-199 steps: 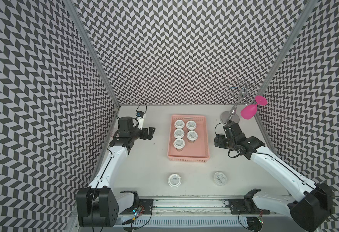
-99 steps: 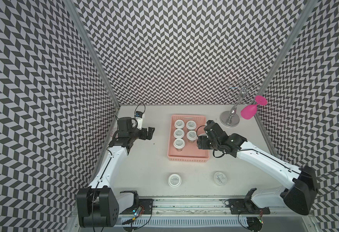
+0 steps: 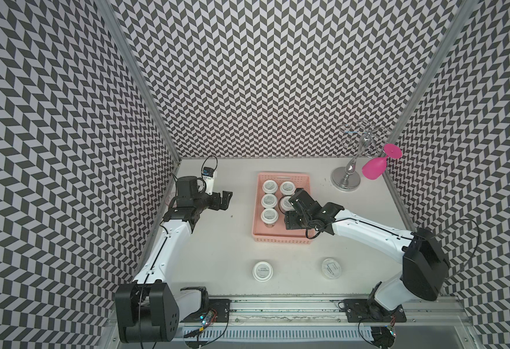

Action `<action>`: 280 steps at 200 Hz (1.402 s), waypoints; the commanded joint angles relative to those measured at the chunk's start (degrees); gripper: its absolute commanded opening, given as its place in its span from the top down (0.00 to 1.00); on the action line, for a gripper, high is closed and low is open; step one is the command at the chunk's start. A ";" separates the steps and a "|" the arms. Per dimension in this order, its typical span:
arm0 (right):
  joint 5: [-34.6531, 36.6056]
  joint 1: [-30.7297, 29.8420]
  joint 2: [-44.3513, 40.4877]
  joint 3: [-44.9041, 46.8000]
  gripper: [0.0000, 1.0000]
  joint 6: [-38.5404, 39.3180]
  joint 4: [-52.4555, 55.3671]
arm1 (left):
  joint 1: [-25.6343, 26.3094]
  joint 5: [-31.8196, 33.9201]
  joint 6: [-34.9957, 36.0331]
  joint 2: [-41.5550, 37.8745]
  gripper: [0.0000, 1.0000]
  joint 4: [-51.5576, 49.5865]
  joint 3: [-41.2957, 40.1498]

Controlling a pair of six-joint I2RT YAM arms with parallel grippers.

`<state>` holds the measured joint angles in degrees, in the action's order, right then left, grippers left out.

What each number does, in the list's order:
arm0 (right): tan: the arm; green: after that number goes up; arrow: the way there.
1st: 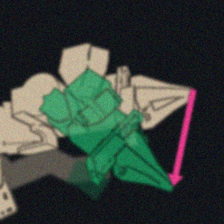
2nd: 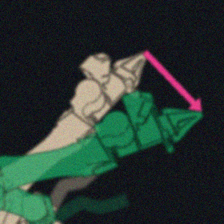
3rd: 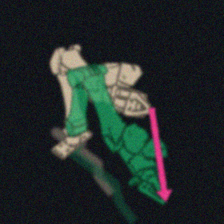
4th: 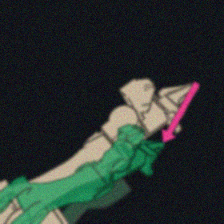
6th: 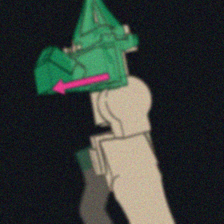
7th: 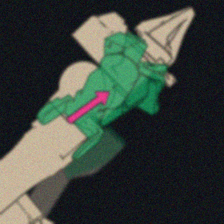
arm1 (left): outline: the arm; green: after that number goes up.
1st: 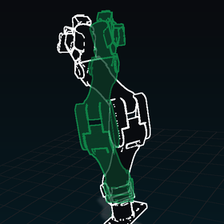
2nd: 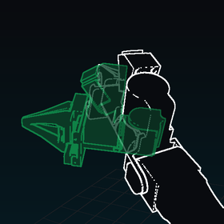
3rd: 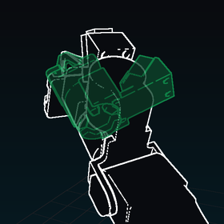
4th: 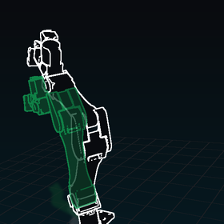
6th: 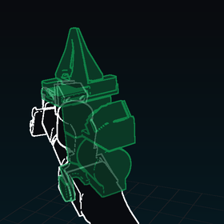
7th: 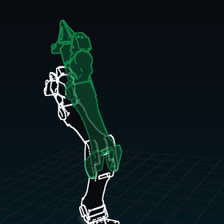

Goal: Put the yogurt in the basket
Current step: Place the yogurt in the basket.

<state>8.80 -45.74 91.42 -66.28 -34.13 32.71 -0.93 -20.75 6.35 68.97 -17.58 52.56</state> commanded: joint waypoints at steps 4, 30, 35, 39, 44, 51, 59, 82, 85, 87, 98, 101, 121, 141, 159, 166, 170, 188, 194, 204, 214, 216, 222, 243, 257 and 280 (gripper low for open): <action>-0.37 -0.54 1.94 -0.01 0.25 -0.03 -4.58 | -0.41 -0.97 -0.28 -0.95 0.00 1.17 -0.20; -0.55 -0.67 3.45 0.57 0.25 0.04 -6.73 | -0.41 -1.38 -0.38 -0.77 0.00 1.38 -0.42; -0.70 -0.74 3.71 0.63 0.25 0.12 -7.10 | -0.40 -1.51 -0.35 -0.71 0.00 1.46 -0.48; -0.70 -0.83 4.00 0.63 0.25 0.17 -7.29 | -0.46 -1.51 -0.38 -0.73 0.00 1.50 -0.52; -0.66 -0.91 4.41 0.48 0.25 0.27 -7.39 | -0.44 -1.45 -0.37 -0.53 0.00 1.50 -0.39; -0.42 -0.93 4.90 0.29 0.25 0.37 -7.40 | -0.40 -1.24 -0.40 -0.42 0.00 1.29 -0.19; -0.03 -1.01 5.41 0.11 0.25 0.38 -7.47 | -0.39 -1.14 -0.38 -0.24 0.00 1.16 0.07; 0.42 -1.02 6.61 0.37 0.25 0.59 -8.60 | -0.44 -1.40 -0.38 -0.40 0.00 1.46 -0.41; 0.43 -1.00 6.74 0.38 0.25 0.68 -8.58 | -0.40 -1.40 -0.31 -0.41 0.00 1.54 -0.43; 0.50 -1.02 6.91 0.32 0.25 0.72 -8.55 | -0.39 -1.40 -0.29 -0.41 0.00 1.51 -0.44; 1.16 -1.11 7.57 -0.14 0.25 0.65 -8.15 | -0.48 -1.08 -0.28 -0.17 0.00 1.26 -0.19; 1.45 -1.11 7.62 -0.20 0.25 0.70 -8.03 | -0.48 -0.97 -0.31 -0.13 0.00 1.24 -0.10; 2.61 -1.09 7.91 0.08 0.25 0.64 -8.42 | -0.48 -1.29 -0.45 -0.24 0.00 1.37 -0.25; 3.35 -1.11 8.75 0.11 0.25 0.82 -8.32 | -0.53 -1.16 -0.29 -0.22 0.00 1.49 -0.39; 4.11 -1.11 9.09 0.33 0.25 0.65 -8.66 | -0.48 -1.15 -0.34 -0.23 0.00 1.32 -0.24; 3.85 -1.11 9.15 0.56 0.25 0.62 -9.17 | -0.48 -1.35 -0.38 -0.33 0.00 1.40 -0.39; 3.70 -1.08 9.24 0.62 0.24 0.69 -9.39 | -0.50 -1.44 -0.37 -0.39 0.00 1.54 -0.48; 4.15 -1.20 9.64 0.46 0.23 0.90 -9.52 | -0.52 -1.13 -0.28 -0.41 0.00 1.52 -0.48; 4.55 -1.20 9.77 0.39 0.23 0.97 -9.43 | -0.54 -1.06 -0.28 -0.39 0.00 1.43 -0.39; 5.10 -1.20 9.88 0.49 0.23 0.98 -9.68 | -0.52 -1.11 -0.28 -0.48 0.00 1.41 -0.35; 5.07 -1.18 9.99 0.71 0.22 1.09 -10.09 | -0.53 -1.22 -0.28 -0.54 0.00 1.50 -0.51; 5.02 -1.19 10.07 0.71 0.22 1.17 -10.11 | -0.51 -1.35 -0.28 -0.54 0.00 1.46 -0.52; 5.02 -1.20 10.21 0.63 0.22 1.19 -10.05 | -0.49 -1.23 -0.28 -0.56 0.00 1.49 -0.51; 4.83 -1.37 10.28 0.15 0.18 1.21 -9.20 | -0.57 -1.20 -0.28 -0.59 0.00 1.35 -0.44; 4.83 -1.53 9.54 0.13 0.15 1.17 -8.83 | -0.57 -1.23 -0.28 -0.68 0.00 1.41 -0.44; 5.18 -1.83 7.96 -0.63 0.12 1.14 -7.51 | -0.61 -1.23 -0.20 -0.68 0.00 1.32 -0.44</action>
<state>12.49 -46.89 100.66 -66.22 -33.43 24.97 -1.17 -20.95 6.33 68.99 -17.56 52.51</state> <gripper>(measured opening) 0.868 0.998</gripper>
